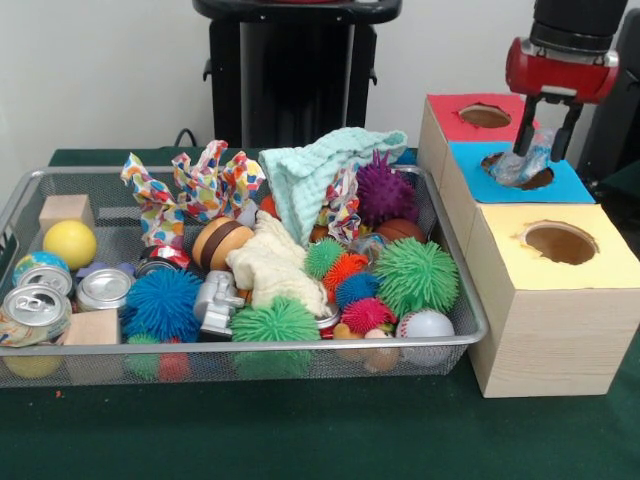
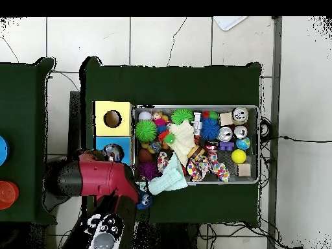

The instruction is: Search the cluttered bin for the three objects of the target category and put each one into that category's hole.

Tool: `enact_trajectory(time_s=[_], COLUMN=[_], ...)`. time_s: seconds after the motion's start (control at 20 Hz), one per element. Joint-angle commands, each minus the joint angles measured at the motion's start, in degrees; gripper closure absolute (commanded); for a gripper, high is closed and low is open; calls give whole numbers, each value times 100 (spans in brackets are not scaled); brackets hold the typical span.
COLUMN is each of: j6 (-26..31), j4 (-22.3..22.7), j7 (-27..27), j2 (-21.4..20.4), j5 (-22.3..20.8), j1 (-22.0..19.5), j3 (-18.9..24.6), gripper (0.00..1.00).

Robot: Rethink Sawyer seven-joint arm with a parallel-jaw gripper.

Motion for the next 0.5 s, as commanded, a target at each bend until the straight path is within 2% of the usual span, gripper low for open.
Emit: enact_trajectory(time_s=[0.05, 0.3, 0.5], j6=[78, -59, 41], j4=[-195, -144, -106], j7=[1267, 1290, 1208], j2=[478, 474, 428], j5=[272, 329, 285], j1=[-70, -107, -128], j3=[482, 534, 478], gripper=[0, 0, 0])
